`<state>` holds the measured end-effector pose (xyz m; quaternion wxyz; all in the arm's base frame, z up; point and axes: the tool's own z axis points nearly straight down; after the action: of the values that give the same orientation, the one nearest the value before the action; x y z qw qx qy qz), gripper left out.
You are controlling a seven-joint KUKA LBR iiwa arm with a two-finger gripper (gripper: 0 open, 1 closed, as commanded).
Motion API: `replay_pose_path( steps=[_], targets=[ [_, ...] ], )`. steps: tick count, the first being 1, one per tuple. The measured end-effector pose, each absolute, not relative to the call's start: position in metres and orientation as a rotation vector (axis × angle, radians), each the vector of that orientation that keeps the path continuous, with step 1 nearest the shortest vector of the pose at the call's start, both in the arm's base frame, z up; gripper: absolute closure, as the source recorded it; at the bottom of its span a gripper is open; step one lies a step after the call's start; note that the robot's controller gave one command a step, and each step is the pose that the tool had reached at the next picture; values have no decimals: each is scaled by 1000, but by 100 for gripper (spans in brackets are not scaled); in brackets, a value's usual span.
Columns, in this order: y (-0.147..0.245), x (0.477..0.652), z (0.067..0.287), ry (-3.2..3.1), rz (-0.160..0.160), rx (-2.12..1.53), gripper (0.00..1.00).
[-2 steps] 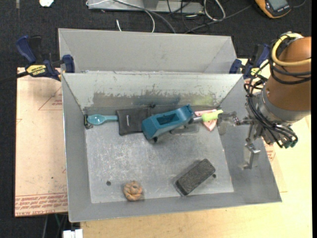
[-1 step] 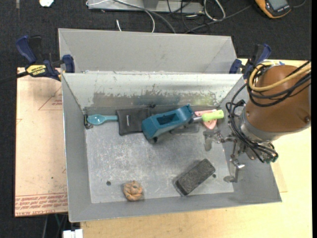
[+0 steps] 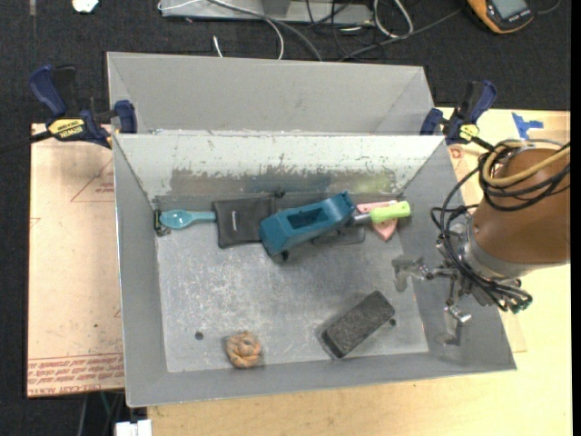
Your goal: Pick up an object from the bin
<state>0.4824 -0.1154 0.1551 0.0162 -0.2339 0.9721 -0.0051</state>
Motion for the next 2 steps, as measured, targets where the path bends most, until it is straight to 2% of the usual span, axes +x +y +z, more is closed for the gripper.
replay_pose_path(
  steps=[1,2],
  targets=[
    [-88,488,137,2990,-13,-848,0],
    [-68,484,103,3041,-11,-630,0]
  ],
)
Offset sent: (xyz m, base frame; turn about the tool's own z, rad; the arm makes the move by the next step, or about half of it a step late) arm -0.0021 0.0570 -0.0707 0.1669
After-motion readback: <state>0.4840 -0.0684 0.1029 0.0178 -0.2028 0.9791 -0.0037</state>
